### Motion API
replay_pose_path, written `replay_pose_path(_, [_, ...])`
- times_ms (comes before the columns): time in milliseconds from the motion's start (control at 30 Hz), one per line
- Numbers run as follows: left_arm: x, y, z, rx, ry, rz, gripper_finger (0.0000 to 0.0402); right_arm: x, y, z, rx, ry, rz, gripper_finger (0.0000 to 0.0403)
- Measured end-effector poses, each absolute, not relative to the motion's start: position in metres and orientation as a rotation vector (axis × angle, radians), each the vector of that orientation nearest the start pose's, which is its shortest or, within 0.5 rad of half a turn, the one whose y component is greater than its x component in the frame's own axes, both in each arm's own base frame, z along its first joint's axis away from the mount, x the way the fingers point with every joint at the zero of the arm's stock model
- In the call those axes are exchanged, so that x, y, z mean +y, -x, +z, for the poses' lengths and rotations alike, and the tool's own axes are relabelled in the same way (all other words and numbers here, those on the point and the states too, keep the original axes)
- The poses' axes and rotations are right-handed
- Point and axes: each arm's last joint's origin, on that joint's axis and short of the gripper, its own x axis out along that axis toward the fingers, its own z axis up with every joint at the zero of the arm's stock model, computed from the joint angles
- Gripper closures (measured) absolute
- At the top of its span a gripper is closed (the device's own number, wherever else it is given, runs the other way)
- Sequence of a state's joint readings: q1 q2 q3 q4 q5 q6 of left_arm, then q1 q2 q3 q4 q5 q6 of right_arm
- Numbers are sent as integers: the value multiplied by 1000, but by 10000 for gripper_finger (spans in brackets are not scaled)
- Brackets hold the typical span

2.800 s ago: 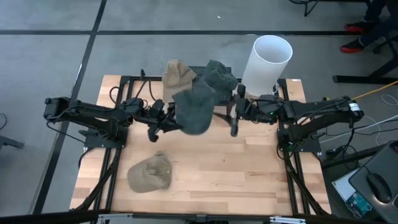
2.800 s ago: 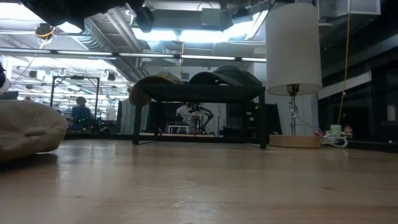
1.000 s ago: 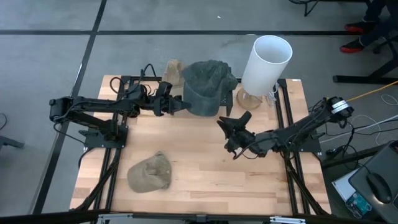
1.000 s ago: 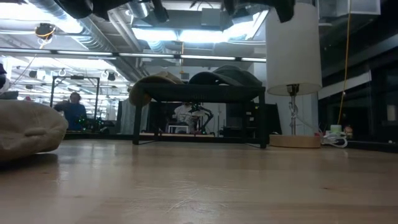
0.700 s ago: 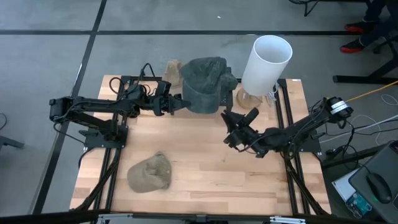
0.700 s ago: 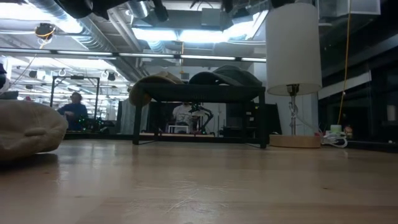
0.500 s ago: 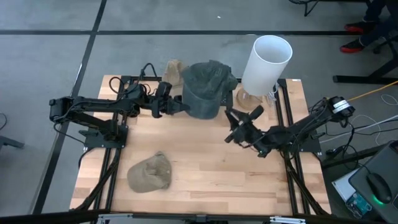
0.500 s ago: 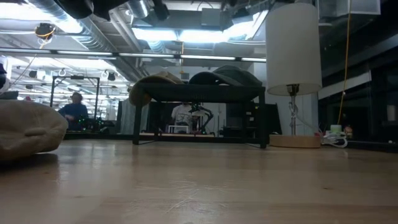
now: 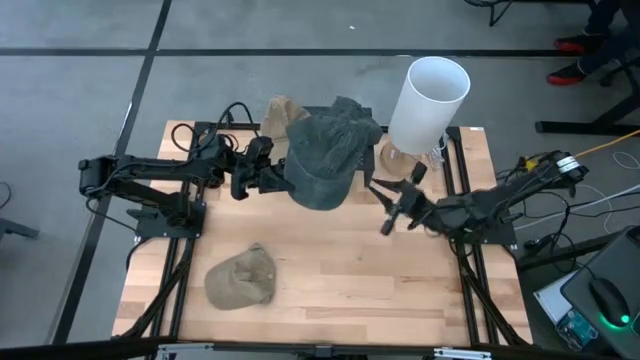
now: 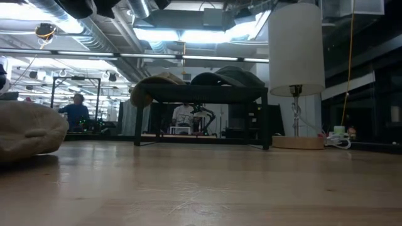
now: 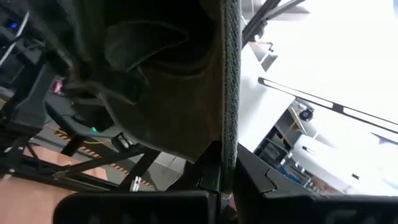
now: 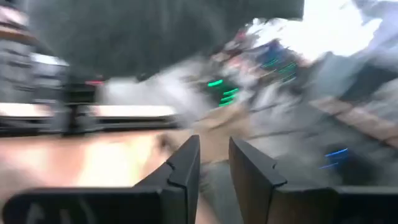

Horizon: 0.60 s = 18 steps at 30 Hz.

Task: Pick & Place hat
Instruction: Stack the dark green cap on top of the other dark green cap on the shelf

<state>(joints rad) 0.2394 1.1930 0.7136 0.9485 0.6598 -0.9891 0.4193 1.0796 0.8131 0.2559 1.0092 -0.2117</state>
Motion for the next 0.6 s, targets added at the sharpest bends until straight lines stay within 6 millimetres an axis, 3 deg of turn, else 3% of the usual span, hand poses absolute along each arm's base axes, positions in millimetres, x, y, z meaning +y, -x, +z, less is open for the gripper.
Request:
replay_pose_path(133, [41,-245,330,-172,744,-596,389,49,-204,322,143,-51,-508,316])
replay_pose_path(233, [41,-245,330,-172,714,-604,389,42,-203,317,187,-195,-433,316])
replay_pose_path(600, [40,-245,329,-162,668,-631,389,29,-228,317,174,-293,-121,316])
